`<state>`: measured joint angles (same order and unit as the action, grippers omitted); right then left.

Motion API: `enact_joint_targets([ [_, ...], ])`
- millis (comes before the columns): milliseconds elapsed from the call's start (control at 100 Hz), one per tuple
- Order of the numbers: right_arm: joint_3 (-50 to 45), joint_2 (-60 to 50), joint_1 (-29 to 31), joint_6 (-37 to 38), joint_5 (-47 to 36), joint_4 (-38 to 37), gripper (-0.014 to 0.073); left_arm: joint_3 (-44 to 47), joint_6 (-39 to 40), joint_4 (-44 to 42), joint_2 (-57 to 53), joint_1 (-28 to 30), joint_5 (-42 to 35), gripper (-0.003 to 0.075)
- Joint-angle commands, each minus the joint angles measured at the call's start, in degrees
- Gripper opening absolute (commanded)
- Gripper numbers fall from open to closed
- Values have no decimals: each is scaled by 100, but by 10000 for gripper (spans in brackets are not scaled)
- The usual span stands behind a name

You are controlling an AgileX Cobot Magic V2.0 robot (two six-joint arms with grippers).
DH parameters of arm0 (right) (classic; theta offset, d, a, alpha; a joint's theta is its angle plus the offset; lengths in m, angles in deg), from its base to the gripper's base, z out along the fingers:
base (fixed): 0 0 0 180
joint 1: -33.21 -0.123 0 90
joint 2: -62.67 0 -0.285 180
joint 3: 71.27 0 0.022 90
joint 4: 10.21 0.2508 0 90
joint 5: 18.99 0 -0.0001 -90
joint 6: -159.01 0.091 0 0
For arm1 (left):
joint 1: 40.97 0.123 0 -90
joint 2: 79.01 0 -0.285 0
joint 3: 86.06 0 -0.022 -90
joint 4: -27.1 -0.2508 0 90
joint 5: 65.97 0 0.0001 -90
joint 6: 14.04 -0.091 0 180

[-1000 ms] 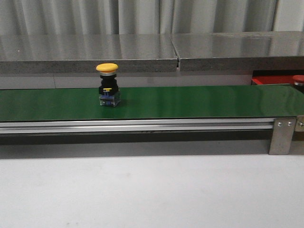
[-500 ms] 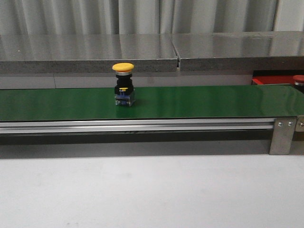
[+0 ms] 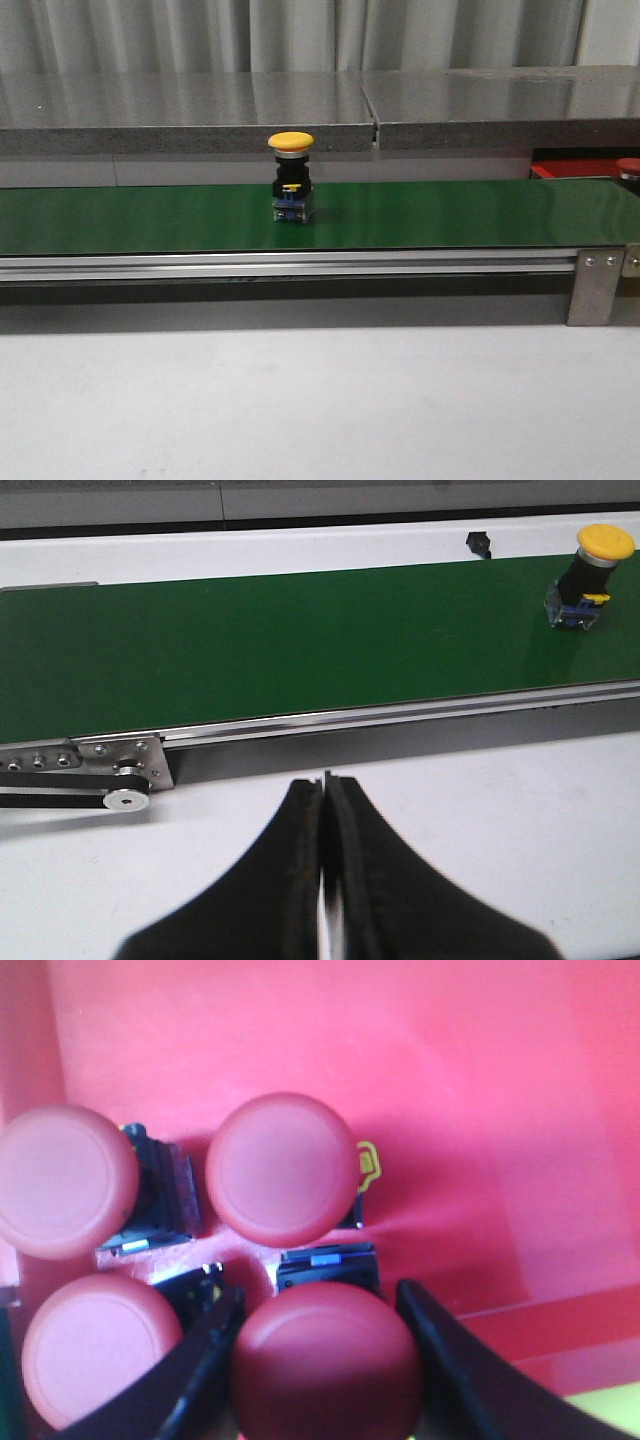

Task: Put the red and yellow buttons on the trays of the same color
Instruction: 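Lift the red button with the right gripper into the red tray, then move the right gripper back over the belt end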

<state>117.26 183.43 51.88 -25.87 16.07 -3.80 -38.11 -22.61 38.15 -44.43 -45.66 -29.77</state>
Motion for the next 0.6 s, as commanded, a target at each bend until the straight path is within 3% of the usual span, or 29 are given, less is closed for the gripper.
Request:
enact_joint_targets([
  [0, 144, -317, 48, -18, -303, 17, 143, -154, -2, 94, 12, -50, -412, -19],
  [110, 144, -317, 48, -18, -303, 22, 171, -154, -2, 94, 12, -50, -412, -19],
  [350, 144, -317, 48, -18, -277, 27, 388, -154, -2, 94, 12, -50, -412, -19],
  [590, 144, -317, 48, -18, -304, 27, 416, -154, -2, 94, 12, -50, -412, -19],
])
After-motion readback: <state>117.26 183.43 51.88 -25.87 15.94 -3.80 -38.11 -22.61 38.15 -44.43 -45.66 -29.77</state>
